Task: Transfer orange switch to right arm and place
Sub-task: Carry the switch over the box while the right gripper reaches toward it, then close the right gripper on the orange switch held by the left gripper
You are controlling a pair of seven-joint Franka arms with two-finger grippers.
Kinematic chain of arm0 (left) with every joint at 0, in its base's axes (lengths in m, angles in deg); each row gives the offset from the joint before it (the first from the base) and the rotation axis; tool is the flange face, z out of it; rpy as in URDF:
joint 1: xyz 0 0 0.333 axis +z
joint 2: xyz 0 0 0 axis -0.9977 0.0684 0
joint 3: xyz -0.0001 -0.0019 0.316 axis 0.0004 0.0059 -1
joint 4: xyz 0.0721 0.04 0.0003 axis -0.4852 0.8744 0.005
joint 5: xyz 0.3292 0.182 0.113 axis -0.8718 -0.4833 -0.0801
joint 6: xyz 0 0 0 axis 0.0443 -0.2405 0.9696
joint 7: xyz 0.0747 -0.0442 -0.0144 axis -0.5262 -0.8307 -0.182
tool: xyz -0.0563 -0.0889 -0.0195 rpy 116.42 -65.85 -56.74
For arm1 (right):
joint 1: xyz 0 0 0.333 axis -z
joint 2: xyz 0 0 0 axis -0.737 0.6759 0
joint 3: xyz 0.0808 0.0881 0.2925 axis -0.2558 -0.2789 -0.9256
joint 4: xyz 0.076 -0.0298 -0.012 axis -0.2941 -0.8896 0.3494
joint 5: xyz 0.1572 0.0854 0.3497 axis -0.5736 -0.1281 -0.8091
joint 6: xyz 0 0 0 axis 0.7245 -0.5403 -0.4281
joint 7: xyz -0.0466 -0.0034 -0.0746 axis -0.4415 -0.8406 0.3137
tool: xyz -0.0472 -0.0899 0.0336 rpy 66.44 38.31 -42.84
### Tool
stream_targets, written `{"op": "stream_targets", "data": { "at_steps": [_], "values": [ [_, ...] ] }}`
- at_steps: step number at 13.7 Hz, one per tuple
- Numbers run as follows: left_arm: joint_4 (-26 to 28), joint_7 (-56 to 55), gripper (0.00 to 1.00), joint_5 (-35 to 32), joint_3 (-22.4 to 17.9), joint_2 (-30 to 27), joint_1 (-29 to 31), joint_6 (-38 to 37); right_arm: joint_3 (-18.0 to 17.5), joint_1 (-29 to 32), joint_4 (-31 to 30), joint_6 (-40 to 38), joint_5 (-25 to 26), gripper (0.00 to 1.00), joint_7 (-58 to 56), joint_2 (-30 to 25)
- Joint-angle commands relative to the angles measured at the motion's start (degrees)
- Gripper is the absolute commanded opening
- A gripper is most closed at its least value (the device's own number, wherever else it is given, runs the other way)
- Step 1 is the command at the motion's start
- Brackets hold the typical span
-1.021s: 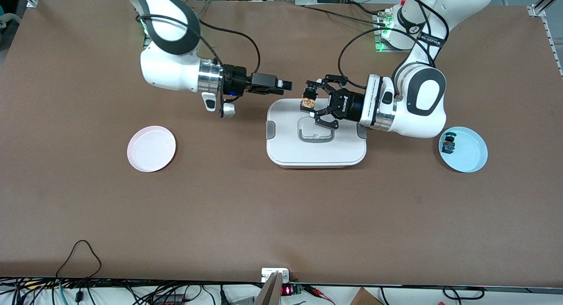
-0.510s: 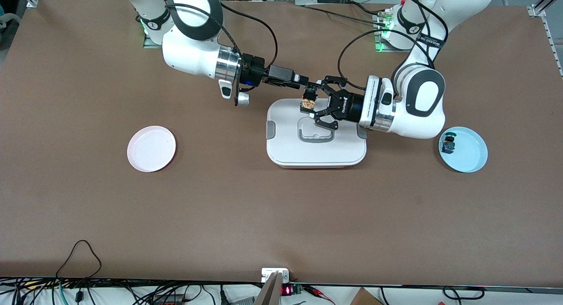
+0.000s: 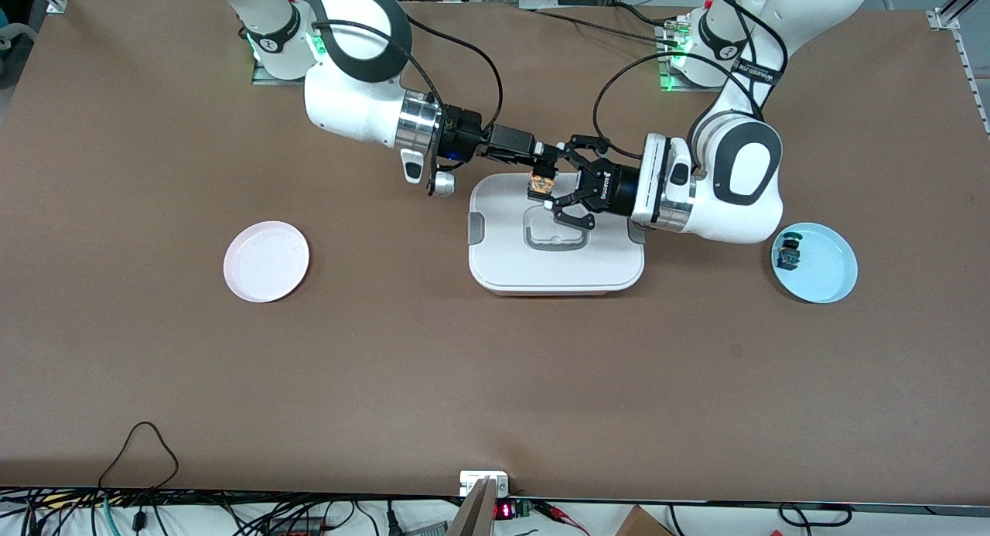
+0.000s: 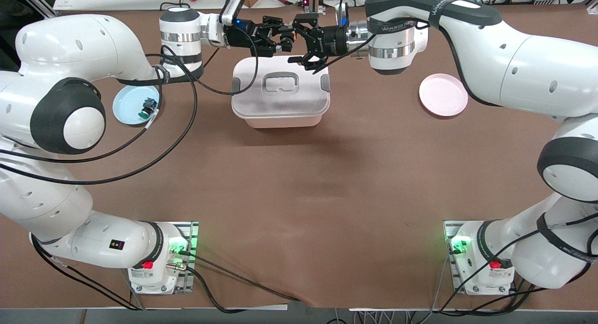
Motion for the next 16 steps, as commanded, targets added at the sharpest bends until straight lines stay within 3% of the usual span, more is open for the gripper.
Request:
{"op": "stream_targets", "data": {
  "at_steps": [1,4,12,15,16],
  "values": [
    [-0.3,2.2,0.0,1.6,-0.1,0.2,-0.7,0.5,0.2,0.0,1.9,0.6,-1.0,0.93,-3.6,1.2],
    [-0.3,2.2,0.0,1.6,-0.1,0.2,-0.7,0.5,0.2,0.0,2.0,0.6,-1.0,0.8,-3.8,1.3],
    [-0.3,2.1,0.0,1.6,-0.1,0.0,-0.8,1.3,0.5,0.4,2.1,0.4,-1.0,0.0,-4.4,1.6],
    [-0.2,2.1,0.02,1.5,-0.1,-0.2,-0.8,1.3,0.5,1.2,2.2,0.2,-0.8,0.0,-4.5,1.6],
    [-0.2,2.1,0.26,1.4,-0.1,-0.3,-0.8,1.3,0.5,1.6,2.7,0.2,-0.7,0.0,-4.5,1.6]
  ]
}}
